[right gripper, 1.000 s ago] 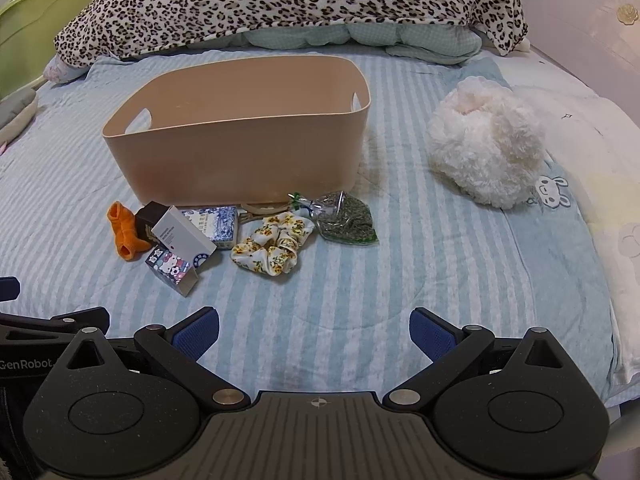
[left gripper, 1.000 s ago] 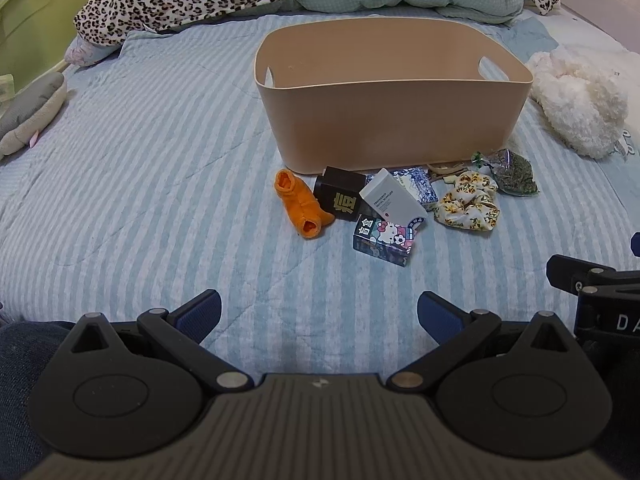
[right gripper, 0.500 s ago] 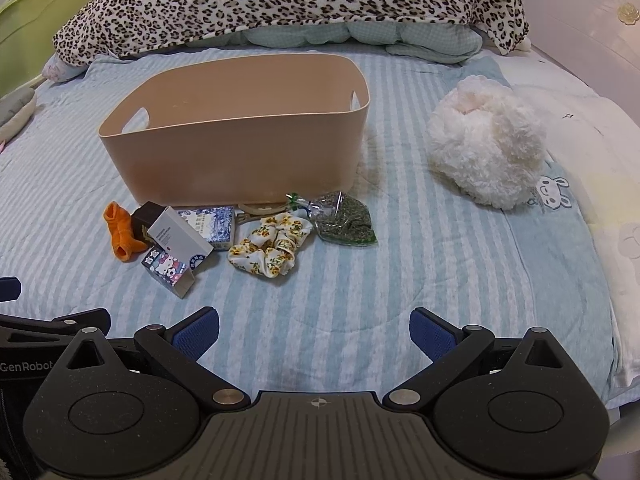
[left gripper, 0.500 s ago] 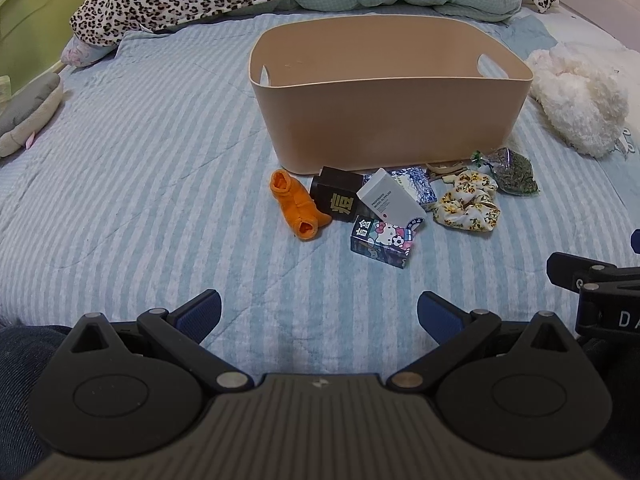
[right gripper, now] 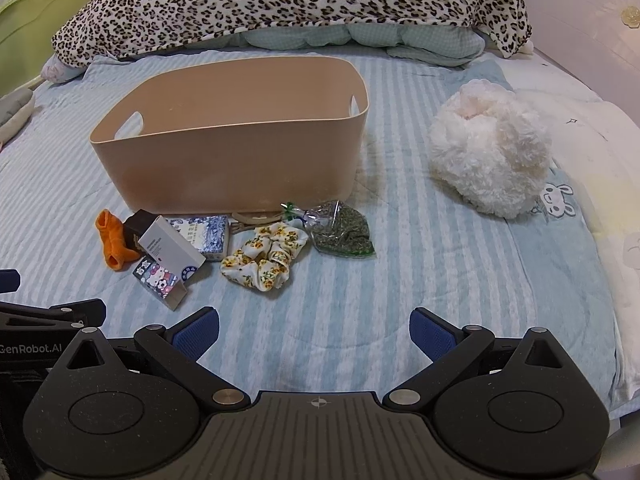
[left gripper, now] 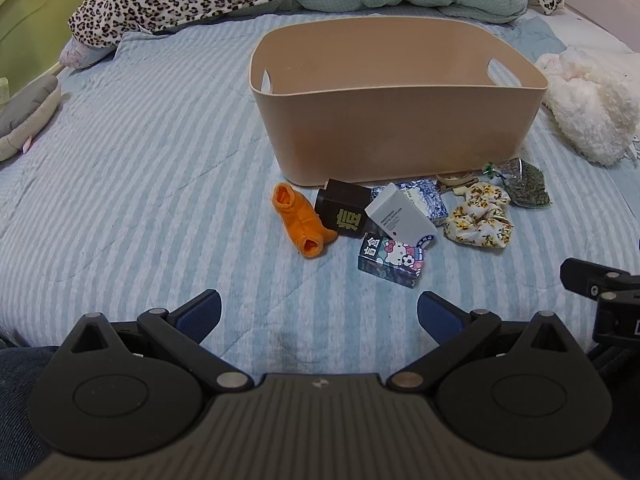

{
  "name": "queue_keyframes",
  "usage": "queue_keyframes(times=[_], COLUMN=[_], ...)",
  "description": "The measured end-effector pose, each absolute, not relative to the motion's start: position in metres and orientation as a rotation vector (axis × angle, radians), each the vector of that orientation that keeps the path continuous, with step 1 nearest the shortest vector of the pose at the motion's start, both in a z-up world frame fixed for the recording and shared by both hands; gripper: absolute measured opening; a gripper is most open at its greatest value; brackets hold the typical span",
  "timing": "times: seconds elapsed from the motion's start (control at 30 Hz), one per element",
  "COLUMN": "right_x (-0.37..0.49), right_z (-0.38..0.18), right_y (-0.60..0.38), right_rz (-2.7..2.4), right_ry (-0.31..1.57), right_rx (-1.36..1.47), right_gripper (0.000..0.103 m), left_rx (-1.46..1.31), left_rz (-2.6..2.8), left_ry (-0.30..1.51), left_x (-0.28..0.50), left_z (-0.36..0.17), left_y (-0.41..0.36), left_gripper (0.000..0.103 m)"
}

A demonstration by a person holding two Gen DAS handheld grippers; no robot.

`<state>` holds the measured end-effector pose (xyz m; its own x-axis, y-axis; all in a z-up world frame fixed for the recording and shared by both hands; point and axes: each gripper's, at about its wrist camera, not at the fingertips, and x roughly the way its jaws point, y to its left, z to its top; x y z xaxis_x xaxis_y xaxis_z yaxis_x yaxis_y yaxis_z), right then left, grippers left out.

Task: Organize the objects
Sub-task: 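Move both tools toward the pile of items in front of the basket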

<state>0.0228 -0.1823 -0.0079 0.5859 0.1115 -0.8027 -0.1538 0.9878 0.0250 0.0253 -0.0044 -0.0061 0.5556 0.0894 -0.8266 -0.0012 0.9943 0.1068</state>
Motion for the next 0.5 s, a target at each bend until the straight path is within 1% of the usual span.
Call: queue_keyframes(times=[0.5], right_x=[0.053], right_z=[-0.018], right_y=[-0.176], right_rz=[0.167], right_ry=[0.946], right_rx=[-0.078], right_gripper=[0.103], left_rx=[0.064], left_rz=[0.072], left_ry=[1.036], left_x=[0.052], left_z=[-0.029], left_y=[0.0], left_gripper=[0.103])
